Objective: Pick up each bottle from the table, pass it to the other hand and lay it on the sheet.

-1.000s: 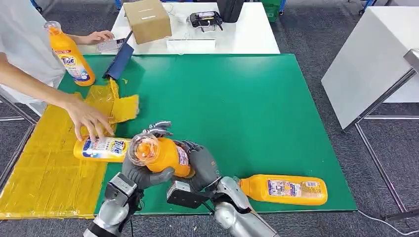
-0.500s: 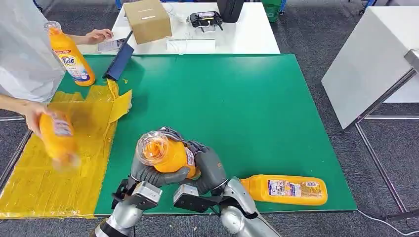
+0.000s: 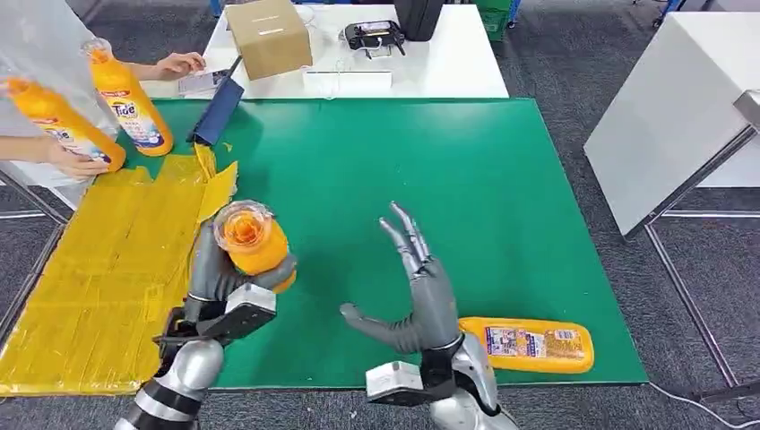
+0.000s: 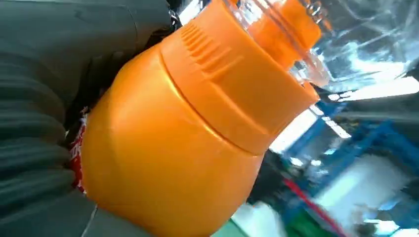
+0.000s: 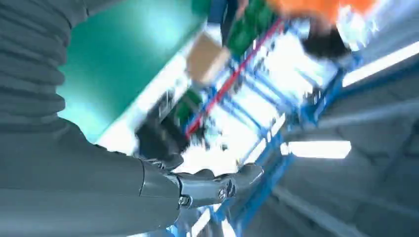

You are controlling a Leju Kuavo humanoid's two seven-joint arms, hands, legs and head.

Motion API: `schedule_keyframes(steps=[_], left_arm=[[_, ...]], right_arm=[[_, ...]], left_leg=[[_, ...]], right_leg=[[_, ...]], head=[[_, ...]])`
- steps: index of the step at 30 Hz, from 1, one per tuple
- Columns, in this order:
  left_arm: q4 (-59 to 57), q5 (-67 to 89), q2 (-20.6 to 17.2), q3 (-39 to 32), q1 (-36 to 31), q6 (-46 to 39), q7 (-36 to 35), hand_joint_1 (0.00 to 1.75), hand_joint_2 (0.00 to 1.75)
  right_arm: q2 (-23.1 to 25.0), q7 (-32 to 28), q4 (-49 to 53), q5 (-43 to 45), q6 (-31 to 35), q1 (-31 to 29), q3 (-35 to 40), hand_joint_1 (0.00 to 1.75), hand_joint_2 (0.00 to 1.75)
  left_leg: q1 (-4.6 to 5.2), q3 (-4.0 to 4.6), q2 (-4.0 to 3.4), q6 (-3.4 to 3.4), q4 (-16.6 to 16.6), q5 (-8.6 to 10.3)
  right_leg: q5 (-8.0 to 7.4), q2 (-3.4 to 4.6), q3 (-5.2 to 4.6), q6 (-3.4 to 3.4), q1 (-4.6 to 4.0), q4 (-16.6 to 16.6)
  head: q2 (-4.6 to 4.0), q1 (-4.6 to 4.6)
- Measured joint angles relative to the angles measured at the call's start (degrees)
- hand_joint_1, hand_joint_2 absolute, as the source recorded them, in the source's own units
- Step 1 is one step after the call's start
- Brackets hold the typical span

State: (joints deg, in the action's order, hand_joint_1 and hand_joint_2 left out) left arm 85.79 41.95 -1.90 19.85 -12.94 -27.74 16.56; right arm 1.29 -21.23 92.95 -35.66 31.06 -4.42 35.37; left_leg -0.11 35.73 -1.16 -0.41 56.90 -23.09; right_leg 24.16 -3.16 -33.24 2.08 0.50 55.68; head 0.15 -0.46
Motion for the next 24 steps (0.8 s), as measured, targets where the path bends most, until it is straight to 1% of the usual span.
schedule_keyframes(steps=[3, 4, 5, 6, 8, 9, 10, 11, 12, 14, 18, 21, 24], left_arm=[[-2.4, 10.8, -1.7, -3.3, -2.6, -0.8, -5.3, 1.75, 1.75], [-3.7, 17.2, -2.1, -4.2, -3.3, -2.5, -7.6, 1.75, 1.75], [-5.2, 26.5, -3.0, -4.8, -4.0, -5.3, -12.3, 1.75, 1.75], [-6.9, 35.8, -4.2, -4.7, -4.8, -7.5, -18.7, 1.75, 1.75], [-10.8, 50.1, -8.8, -0.6, -8.0, -8.3, -38.0, 1.75, 1.75], [-13.5, 52.0, -11.1, 3.7, -10.2, -8.1, -49.0, 1.75, 1.75], [-16.2, 50.8, -12.8, 8.5, -12.5, -7.9, -57.0, 1.75, 1.75], [-18.7, 49.6, -14.5, 12.6, -14.5, -7.9, -61.7, 1.75, 1.75], [-21.3, 49.1, -16.0, 16.4, -15.8, -7.9, -62.0, 1.75, 1.75], [-26.1, 48.5, -17.8, 22.8, -17.4, -8.1, -58.3, 1.75, 1.75], [-34.3, 48.1, -19.2, 31.9, -21.0, -8.2, -56.8, 1.75, 1.75], [-39.9, 48.0, -19.3, 35.9, -21.7, -10.2, -56.7, 1.75, 1.75], [-44.3, 48.0, -18.2, 37.5, -20.5, -11.8, -56.6, 1.75, 1.75]], right_arm=[[-1.5, 1.5, 3.7, -2.0, -0.6, 2.8, -3.4, 0.0, 1.75], [-2.0, 2.0, 4.4, -3.2, -1.2, 3.6, -4.6, 0.0, 1.75], [-2.4, 2.8, 5.1, -5.3, -1.9, 4.3, -5.7, 0.0, 1.75], [-2.9, 3.7, 5.5, -7.4, -2.6, 5.0, -6.5, 0.0, 1.75], [-4.0, 6.1, 5.9, -10.8, -5.2, 6.0, -7.8, 0.0, 1.75], [-4.7, 7.4, 6.0, -12.4, -6.8, 6.4, -8.2, 0.0, 1.75], [-5.4, 8.8, 5.9, -14.0, -8.5, 6.8, -8.5, 0.0, 1.75], [-6.0, 10.0, 5.9, -15.4, -10.2, 7.1, -8.7, 0.0, 1.75], [-6.9, 11.3, 5.8, -16.8, -11.9, 7.3, -8.7, 0.0, 1.75], [-8.4, 13.1, 5.6, -18.7, -13.8, 7.6, -8.7, 0.0, 1.75], [-11.7, 17.3, 4.9, -21.9, -18.1, 8.2, -8.6, 0.0, 1.75], [-15.0, 20.2, 4.4, -22.9, -20.1, 9.8, -8.5, 0.0, 1.75], [-18.6, 23.4, 4.3, -23.5, -20.9, 11.6, -8.3, 0.0, 1.75]], left_leg=[[0.02, 0.0, -0.01, -0.01, 0.0, -0.01], [0.02, 0.0, 0.0, -0.01, 0.0, -0.01], [0.03, -0.01, -0.01, -0.01, 0.0, -0.01], [0.03, -0.01, -0.01, -0.01, 0.0, -0.01], [0.02, -0.01, -0.19, -0.01, 0.0, 0.0], [0.02, 0.0, -0.28, -0.01, 0.0, 0.0], [0.02, -0.02, -0.28, -0.01, 0.0, 0.0], [0.02, -0.08, -0.27, -0.01, 0.0, 0.0], [0.02, -0.1, -0.25, 0.0, 0.0, 0.0], [0.02, -0.08, -0.27, 0.0, 0.0, 0.0], [0.07, -0.02, -0.29, -0.02, 0.0, -0.03], [0.15, -0.02, -0.25, -0.03, 0.0, -0.04], [0.17, 0.01, -0.25, -0.04, 0.0, -0.06]], right_leg=[[-0.01, 0.05, 0.0, 0.01, 0.02, 0.0], [-0.01, 0.04, 0.01, 0.01, 0.04, 0.0], [-0.01, 0.05, 0.01, 0.01, 0.05, 0.0], [-0.02, 0.05, -0.02, 0.01, 0.05, 0.0], [-0.05, 0.15, -0.2, -0.01, 0.05, 0.0], [-0.06, 0.21, -0.18, 0.0, 0.05, 0.0], [-0.06, 0.21, -0.07, 0.0, 0.04, 0.0], [-0.06, 0.21, -0.02, 0.0, 0.03, 0.0], [-0.05, 0.18, 0.02, 0.0, 0.03, 0.0], [-0.04, 0.19, 0.0, -0.01, 0.03, 0.0], [-0.05, 0.23, -0.02, 0.0, 0.09, 0.0], [-0.03, 0.19, -0.04, 0.02, 0.14, 0.0], [-0.02, 0.19, -0.04, 0.03, 0.15, 0.0]], head=[[0.0, -0.02], [0.0, 0.0], [0.0, -0.02], [0.0, 0.02], [0.0, -0.04], [0.0, 0.04], [0.0, 0.04], [0.0, 0.02], [0.0, 0.02], [0.0, -0.07], [0.0, -0.02], [0.0, 0.0], [0.0, 0.0]])
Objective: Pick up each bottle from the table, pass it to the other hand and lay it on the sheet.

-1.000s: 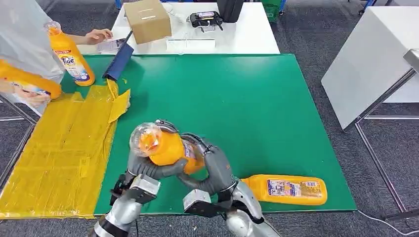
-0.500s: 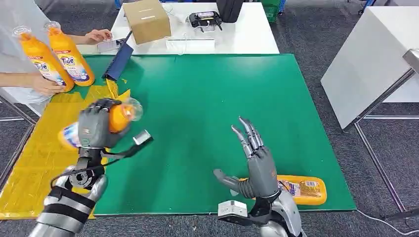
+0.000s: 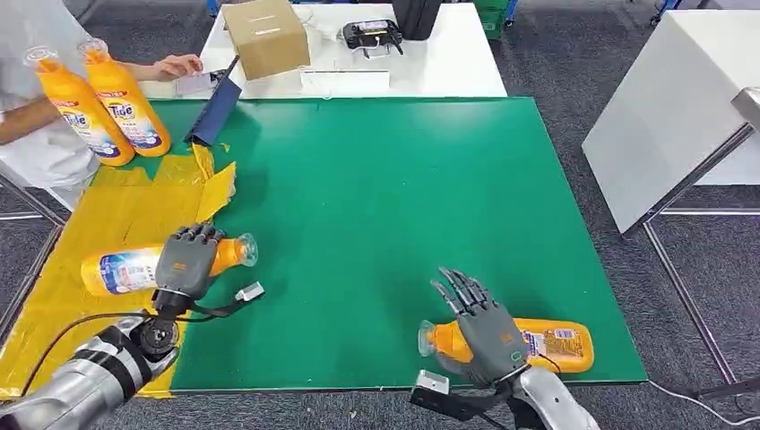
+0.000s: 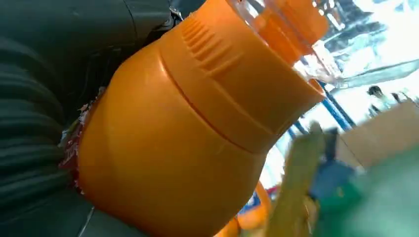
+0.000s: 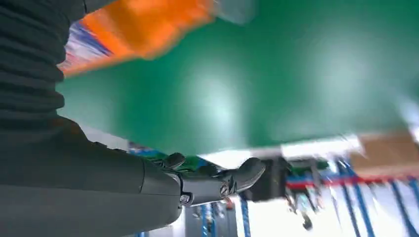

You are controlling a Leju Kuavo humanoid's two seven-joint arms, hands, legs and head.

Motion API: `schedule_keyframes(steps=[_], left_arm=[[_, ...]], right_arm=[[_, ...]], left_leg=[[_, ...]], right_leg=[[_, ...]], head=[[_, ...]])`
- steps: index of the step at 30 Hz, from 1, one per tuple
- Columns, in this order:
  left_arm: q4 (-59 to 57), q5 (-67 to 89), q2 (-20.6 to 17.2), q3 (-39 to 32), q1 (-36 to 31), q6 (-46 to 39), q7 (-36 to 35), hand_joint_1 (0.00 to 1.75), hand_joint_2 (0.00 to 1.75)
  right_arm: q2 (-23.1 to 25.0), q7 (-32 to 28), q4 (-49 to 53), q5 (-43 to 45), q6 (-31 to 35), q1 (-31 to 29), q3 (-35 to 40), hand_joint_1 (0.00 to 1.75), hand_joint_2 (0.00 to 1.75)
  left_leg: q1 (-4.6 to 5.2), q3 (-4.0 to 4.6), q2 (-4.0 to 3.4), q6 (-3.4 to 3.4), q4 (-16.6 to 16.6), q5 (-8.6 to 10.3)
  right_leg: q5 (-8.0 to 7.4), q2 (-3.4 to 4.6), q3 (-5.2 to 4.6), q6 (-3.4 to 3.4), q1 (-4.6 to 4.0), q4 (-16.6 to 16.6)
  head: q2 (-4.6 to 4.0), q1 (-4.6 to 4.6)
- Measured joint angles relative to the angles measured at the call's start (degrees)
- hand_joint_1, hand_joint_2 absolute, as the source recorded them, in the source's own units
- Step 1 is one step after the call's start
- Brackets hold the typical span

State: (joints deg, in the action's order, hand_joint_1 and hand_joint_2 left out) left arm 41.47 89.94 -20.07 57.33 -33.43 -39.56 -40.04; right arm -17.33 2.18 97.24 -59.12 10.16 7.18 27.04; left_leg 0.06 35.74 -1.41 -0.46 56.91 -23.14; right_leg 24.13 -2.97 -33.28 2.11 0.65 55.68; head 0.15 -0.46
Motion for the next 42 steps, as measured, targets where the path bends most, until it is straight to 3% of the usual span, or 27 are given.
schedule_keyframes(steps=[10, 11, 13, 15, 21, 22, 25, 28, 41, 42], left_arm=[[-3.9, -0.3, 1.7, 0.4, 1.0, -0.9, -0.3, 1.75, 1.75], [-3.9, -0.3, 1.8, 0.3, 1.0, -0.9, 0.0, 0.0, 1.75], [-4.0, -0.6, 2.2, -1.0, 1.2, -0.9, 2.5, 0.0, 1.75], [-3.0, -3.5, 3.0, -4.3, 2.9, -1.1, 9.5, 0.0, 1.75], [4.9, -14.0, 9.8, -30.9, 12.2, -0.9, 37.3, 0.0, 1.75], [6.2, -15.5, 11.2, -34.6, 13.5, -1.0, 40.6, 0.0, 0.0], [10.3, -23.9, 14.8, -44.5, 16.3, -0.9, 48.1, 0.0, 0.0], [14.9, -31.6, 17.3, -49.6, 18.8, 0.2, 52.4, 0.0, 0.0], [31.1, -41.7, 21.2, -51.3, 25.2, 3.7, 56.9, 0.0, 0.0], [31.7, -42.0, 21.3, -51.3, 25.5, 3.9, 57.3, 0.0, 1.75]], right_arm=[[-5.1, 1.3, 0.0, -0.2, -0.3, 2.2, 0.4, 0.0, 1.75], [-5.3, 1.5, 0.0, -0.2, -0.3, 2.2, 0.5, 0.0, 1.75], [-5.9, 3.0, 0.1, -0.2, -0.3, 2.5, 0.8, 0.0, 1.75], [-6.8, 5.3, 0.3, -1.0, 0.2, 3.2, 0.9, 0.0, 1.75], [-9.8, 13.0, 4.3, -4.3, 2.4, 7.6, 0.6, 0.0, 1.75], [-10.1, 14.1, 4.7, -4.9, 2.3, 8.3, 0.5, 0.0, 1.75], [-10.7, 17.5, 5.0, -6.8, 1.7, 10.1, 0.0, 0.0, 1.75], [-10.7, 19.6, 4.1, -8.0, 1.4, 10.5, -0.6, 0.0, 1.75], [-7.0, 21.9, -6.1, -11.2, -2.6, 8.8, -7.0, 0.0, 1.75], [-6.7, 22.0, -6.6, -11.6, -2.9, 8.6, -7.5, 0.0, 1.75]], left_leg=[[-0.01, -0.16, 0.03, -0.05, 0.0, -0.04], [-0.01, -0.18, 0.03, -0.05, 0.0, -0.04], [-0.01, -0.22, 0.04, -0.05, 0.0, -0.03], [0.05, -0.27, 0.04, -0.06, 0.0, -0.04], [0.25, -0.22, 0.08, -0.24, 0.0, -0.16], [0.25, -0.2, 0.02, -0.25, 0.0, -0.18], [0.28, -0.2, -0.08, -0.29, 0.0, -0.23], [0.26, -0.21, -0.06, -0.29, 0.0, -0.22], [0.25, -0.2, 0.01, -0.3, 0.0, -0.22], [0.25, -0.21, 0.02, -0.3, 0.0, -0.22]], right_leg=[[0.01, -0.01, 0.16, 0.01, -0.01, 0.0], [0.01, -0.01, 0.17, 0.01, -0.01, 0.0], [0.01, -0.04, 0.26, 0.01, -0.01, 0.0], [0.01, -0.04, 0.29, 0.01, 0.08, 0.0], [0.13, -0.02, 0.18, 0.2, 0.27, 0.0], [0.12, 0.0, 0.16, 0.21, 0.27, 0.0], [0.11, 0.03, 0.14, 0.22, 0.28, 0.0], [0.11, 0.03, 0.14, 0.22, 0.26, 0.0], [0.13, -0.03, 0.19, 0.22, 0.24, 0.0], [0.13, -0.03, 0.2, 0.22, 0.23, 0.0]], head=[[0.0, 0.02], [0.0, 0.0], [0.0, 0.0], [0.0, 0.02], [0.0, -0.02], [0.0, -0.02], [0.0, 0.02], [0.0, 0.04], [0.0, 0.0], [0.0, 0.04]])
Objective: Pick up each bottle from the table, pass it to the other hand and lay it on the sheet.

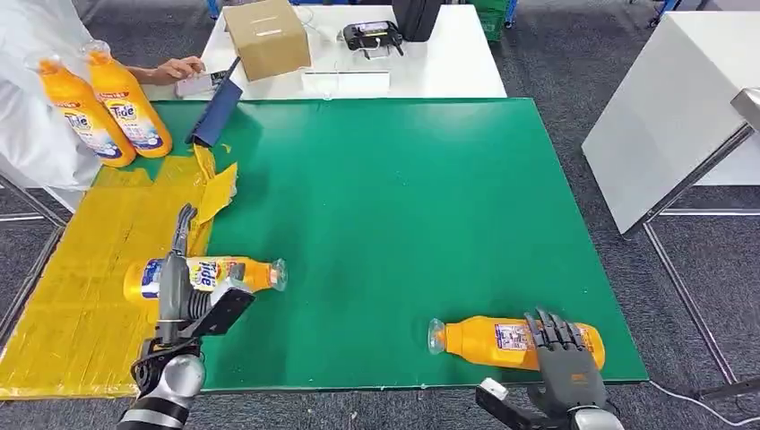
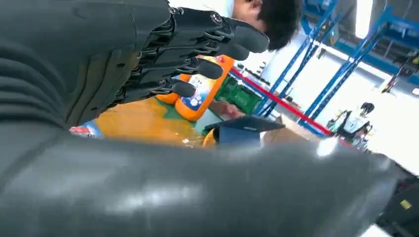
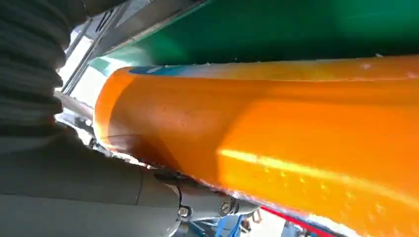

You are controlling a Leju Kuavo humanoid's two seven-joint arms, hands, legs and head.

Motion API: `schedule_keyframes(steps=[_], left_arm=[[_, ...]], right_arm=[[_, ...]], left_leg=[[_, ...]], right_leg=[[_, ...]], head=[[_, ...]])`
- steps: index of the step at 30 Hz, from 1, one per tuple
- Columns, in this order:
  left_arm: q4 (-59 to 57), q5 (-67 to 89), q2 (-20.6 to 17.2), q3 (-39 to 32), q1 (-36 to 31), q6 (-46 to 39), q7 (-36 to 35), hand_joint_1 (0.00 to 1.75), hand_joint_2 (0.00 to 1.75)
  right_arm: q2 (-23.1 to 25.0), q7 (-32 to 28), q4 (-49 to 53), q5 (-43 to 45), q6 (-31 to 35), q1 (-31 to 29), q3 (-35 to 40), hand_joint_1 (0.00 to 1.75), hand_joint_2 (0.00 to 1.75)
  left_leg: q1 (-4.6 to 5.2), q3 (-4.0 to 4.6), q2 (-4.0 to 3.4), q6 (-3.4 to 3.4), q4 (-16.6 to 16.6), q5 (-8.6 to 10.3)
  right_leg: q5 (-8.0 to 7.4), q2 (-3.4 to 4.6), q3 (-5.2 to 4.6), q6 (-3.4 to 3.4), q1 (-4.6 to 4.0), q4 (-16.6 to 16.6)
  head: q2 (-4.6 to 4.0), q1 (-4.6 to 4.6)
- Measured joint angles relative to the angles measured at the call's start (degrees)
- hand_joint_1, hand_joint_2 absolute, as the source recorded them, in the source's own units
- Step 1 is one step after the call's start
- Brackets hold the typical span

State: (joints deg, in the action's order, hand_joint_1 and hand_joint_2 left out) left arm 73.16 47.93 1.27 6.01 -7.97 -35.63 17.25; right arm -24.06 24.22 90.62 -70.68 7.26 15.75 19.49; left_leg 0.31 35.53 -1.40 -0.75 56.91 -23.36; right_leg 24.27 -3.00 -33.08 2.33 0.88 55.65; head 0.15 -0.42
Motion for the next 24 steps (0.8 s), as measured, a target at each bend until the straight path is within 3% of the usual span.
schedule_keyframes(steps=[6, 7, 8, 9, 11, 19, 24], left_arm=[[4.3, -0.6, 0.4, 1.6, 1.7, 0.2, 0.4, 0.0, 1.75], [4.7, -0.7, 0.5, 1.7, 1.9, 0.2, 0.4, 0.0, 1.75], [5.0, -0.8, 0.5, 1.8, 1.9, 0.2, 0.4, 0.0, 1.75], [5.3, -0.9, 0.6, 2.0, 2.0, 0.2, 0.4, 0.0, 1.75], [5.7, -1.7, 0.7, 2.1, 2.1, 0.3, 0.4, 0.0, 1.75], [6.0, -4.0, 0.9, 2.9, 2.5, 0.2, 1.7, 0.0, 1.75], [6.0, -4.2, 0.9, 2.9, 2.6, 0.2, 1.9, 0.0, 1.75]], right_arm=[[3.2, -3.5, -5.4, -2.9, 1.6, -2.3, -3.6, 0.0, 1.75], [3.8, -4.2, -6.2, -3.4, 1.5, -2.8, -4.0, 0.31, 1.75], [4.2, -4.6, -6.7, -3.8, 1.5, -3.1, -4.5, 1.48, 1.75], [4.7, -4.9, -7.3, -4.1, 1.4, -3.5, -4.9, 1.75, 1.75], [5.5, -5.5, -8.3, -4.2, 1.4, -4.0, -5.4, 1.75, 1.75], [7.2, -12.3, -11.2, 0.9, 0.2, -6.9, -6.3, 1.75, 1.75], [7.2, -13.1, -11.1, 1.9, 0.2, -7.0, -6.3, 1.75, 1.75]], left_leg=[[-0.06, -0.24, -0.51, 0.1, -0.1, -0.18], [-0.06, -0.26, -0.69, 0.19, -0.1, -0.26], [-0.06, -0.28, -0.78, 0.14, -0.1, -0.25], [-0.06, -0.27, -0.84, 0.01, -0.1, -0.29], [-0.07, -0.38, -0.95, -0.05, -0.1, -0.27], [-0.1, -0.44, -1.6, -0.27, -0.1, 0.07], [-0.1, -0.44, -1.66, -0.3, -0.1, 0.09]], right_leg=[[-0.03, 0.41, 0.11, -0.16, -0.07, -0.1], [0.01, 0.59, 0.11, -0.19, -0.08, -0.1], [0.11, 0.73, 0.1, -0.14, -0.08, -0.1], [0.32, 0.8, 0.09, -0.13, -0.08, -0.2], [0.37, 0.83, -0.33, -0.09, -0.08, -0.2], [0.45, 1.41, -0.45, -0.1, -0.11, -0.2], [0.45, 1.44, -0.47, -0.09, -0.11, -0.2]], head=[[0.0, -0.02], [0.0, -0.02], [0.0, -0.04], [0.0, -0.02], [0.0, -0.04], [0.0, -0.04], [0.0, -0.07]])
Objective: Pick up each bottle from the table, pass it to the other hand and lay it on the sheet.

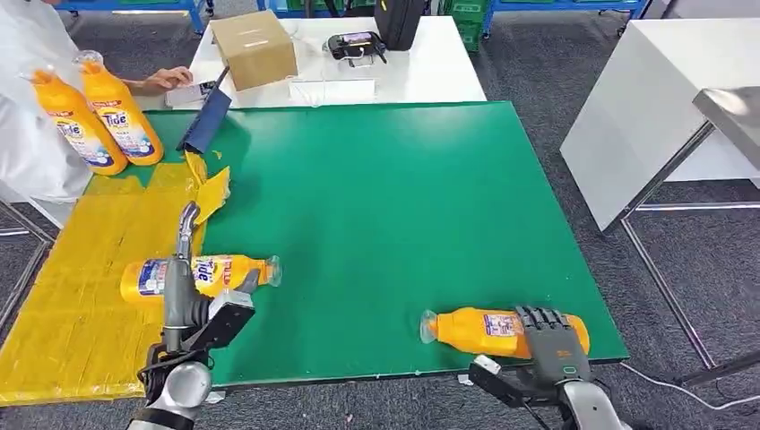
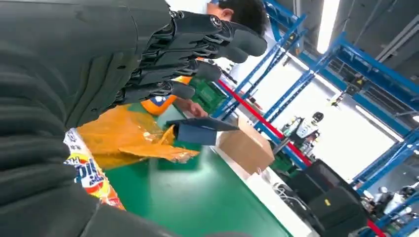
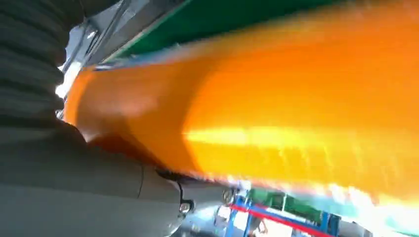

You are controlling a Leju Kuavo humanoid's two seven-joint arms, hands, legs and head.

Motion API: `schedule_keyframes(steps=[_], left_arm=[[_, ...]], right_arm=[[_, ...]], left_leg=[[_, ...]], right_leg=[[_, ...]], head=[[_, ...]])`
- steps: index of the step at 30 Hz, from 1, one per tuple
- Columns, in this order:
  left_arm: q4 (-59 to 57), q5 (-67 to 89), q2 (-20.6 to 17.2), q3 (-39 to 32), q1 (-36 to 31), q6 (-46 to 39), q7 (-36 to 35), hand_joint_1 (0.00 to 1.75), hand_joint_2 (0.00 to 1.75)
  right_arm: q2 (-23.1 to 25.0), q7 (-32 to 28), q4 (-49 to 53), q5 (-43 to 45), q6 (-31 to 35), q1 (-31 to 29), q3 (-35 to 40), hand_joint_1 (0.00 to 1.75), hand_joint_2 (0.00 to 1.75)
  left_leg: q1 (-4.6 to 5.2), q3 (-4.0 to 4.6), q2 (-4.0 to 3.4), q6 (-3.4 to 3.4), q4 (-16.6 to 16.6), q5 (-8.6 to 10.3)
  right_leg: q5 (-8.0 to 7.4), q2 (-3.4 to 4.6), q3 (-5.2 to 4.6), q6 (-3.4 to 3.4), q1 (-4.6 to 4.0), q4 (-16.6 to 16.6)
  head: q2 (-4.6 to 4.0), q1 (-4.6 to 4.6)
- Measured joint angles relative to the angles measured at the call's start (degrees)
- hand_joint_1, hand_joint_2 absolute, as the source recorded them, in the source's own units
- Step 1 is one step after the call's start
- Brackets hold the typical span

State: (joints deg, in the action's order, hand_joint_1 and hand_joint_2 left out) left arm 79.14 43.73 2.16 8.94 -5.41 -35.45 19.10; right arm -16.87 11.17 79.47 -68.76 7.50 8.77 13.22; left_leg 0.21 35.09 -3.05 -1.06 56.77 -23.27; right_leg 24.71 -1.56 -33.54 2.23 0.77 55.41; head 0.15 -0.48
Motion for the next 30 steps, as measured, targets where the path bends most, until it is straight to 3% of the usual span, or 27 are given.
schedule_keyframes(steps=[2, 3, 4, 7, 11, 19, 23, 30], left_arm=[[0.2, -0.8, 0.0, 0.1, 0.5, 0.0, 0.8, 0.0, 1.75], [0.6, -1.2, 0.0, 0.1, 1.0, -0.2, 1.3, 0.0, 1.75], [0.6, -1.3, 0.1, 0.1, 1.2, -0.2, 1.4, 0.0, 1.75], [0.6, -1.9, 0.1, 0.2, 1.2, -0.3, 1.9, 0.0, 1.75], [0.6, -4.1, 0.4, 0.2, 1.2, -1.1, 4.3, 0.0, 1.75], [0.5, -6.3, 1.0, 0.2, 1.0, -1.3, 6.8, 0.0, 1.75], [0.5, -6.7, 1.3, 0.4, 1.0, -1.2, 6.9, 0.0, 1.75], [2.5, -13.6, 1.6, 2.5, 2.7, 7.2, 7.4, 0.0, 1.75]], right_arm=[[-0.1, -5.1, 1.4, 8.4, -0.1, -0.3, 0.6, 1.75, 1.75], [-0.2, -7.8, 3.6, 13.8, -0.6, -0.3, 1.5, 1.75, 1.75], [-0.2, -8.5, 4.5, 15.0, -0.8, -0.4, 2.1, 1.75, 1.75], [0.1, -11.6, 6.7, 19.5, -1.3, -0.7, 3.9, 1.75, 1.75], [0.5, -21.9, 11.4, 34.7, -5.6, -0.5, 7.6, 1.75, 1.75], [2.6, -33.9, 19.9, 53.2, -10.8, -0.4, 10.9, 1.75, 1.75], [4.7, -34.9, 23.1, 54.2, -10.4, -0.3, 11.0, 1.75, 1.75], [10.1, -34.9, 27.4, 49.9, 5.1, -0.1, 7.1, 1.75, 1.75]], left_leg=[[0.0, 0.01, -0.11, -0.06, 0.0, 0.13], [0.07, 0.32, -0.14, -0.09, 0.1, 0.38], [0.09, 0.38, -0.14, -0.03, 0.1, 0.45], [0.05, 0.53, 0.04, -0.02, 0.1, 0.76], [-0.09, 0.73, 0.63, 0.19, 0.1, 0.89], [-0.13, 1.11, 0.96, 0.32, 0.1, 0.75], [-0.12, 1.12, 1.07, 0.37, 0.1, 0.65], [-0.12, 1.18, 1.19, 0.41, 0.1, 0.61]], right_leg=[[-0.02, 0.13, 0.0, 0.01, 0.0, 0.0], [-1.73, 0.16, 0.24, 0.56, 0.07, -0.1], [-1.73, 0.17, 0.12, 0.22, 0.1, -0.1], [-1.85, 0.08, -0.08, 0.29, 0.01, -0.1], [-1.87, -0.55, -0.21, 0.13, -0.14, 0.1], [-1.57, -0.77, -0.5, 0.09, -0.13, 0.1], [-1.49, -0.83, -0.51, 0.06, -0.12, 0.1], [-1.47, -0.88, -0.54, 0.04, -0.12, 0.1]], head=[[0.0, -0.02], [0.0, -0.04], [0.0, 0.02], [0.0, 0.04], [0.0, 0.07], [0.0, 0.02], [0.0, 0.02], [0.0, 0.02]])
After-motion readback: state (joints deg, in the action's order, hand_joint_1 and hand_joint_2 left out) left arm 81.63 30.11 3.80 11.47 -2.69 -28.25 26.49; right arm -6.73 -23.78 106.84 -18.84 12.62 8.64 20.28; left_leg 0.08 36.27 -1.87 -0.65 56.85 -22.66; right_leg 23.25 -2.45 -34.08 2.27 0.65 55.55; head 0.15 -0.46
